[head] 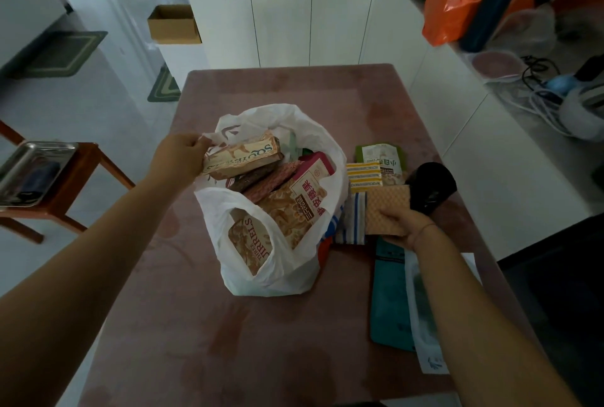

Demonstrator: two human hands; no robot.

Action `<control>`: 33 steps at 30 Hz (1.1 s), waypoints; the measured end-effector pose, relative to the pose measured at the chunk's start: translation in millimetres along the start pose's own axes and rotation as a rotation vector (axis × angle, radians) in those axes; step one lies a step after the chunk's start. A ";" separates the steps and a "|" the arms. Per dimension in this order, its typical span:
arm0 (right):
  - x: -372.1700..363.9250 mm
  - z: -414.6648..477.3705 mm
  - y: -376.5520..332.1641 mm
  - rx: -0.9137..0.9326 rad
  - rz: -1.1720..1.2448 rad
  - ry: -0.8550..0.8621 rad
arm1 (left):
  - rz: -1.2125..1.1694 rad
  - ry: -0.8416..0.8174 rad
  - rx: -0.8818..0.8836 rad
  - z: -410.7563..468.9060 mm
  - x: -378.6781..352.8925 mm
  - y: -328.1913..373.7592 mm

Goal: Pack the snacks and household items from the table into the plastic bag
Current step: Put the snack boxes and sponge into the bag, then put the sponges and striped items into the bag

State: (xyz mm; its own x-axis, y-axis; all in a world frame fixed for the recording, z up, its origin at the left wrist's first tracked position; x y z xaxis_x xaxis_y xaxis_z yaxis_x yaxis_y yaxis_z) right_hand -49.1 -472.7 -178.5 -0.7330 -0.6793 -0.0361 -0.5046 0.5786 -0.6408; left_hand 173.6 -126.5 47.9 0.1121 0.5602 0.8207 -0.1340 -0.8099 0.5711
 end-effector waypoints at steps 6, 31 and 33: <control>-31.4 1.0 9.7 0.019 0.123 -0.057 | 0.020 0.003 -0.010 -1.4 0.6 2.9; -29.8 -98.2 -81.3 0.736 0.121 0.191 | 0.020 -0.008 0.024 -2.5 -1.1 -7.6; -54.8 -140.9 -118.4 0.866 0.217 0.001 | 0.025 -0.003 0.007 -2.2 -1.4 -5.8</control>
State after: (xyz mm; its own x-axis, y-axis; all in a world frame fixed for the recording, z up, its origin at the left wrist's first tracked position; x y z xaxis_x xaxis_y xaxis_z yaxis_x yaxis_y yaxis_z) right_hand -13.4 -440.3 7.4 -0.7731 -0.5937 -0.2234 0.1666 0.1497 -0.9746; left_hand 172.1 -122.3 43.5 0.1114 0.5393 0.8347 -0.1297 -0.8249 0.5503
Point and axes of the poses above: each hand's wrist, its own z-axis towards the middle knuckle, its own x-axis out of the back of the hand, y = z × x, the point moved 9 cm from there along z, towards the middle knuckle, and after that the axes turned 5 degrees about z, right-handed, at the moved point
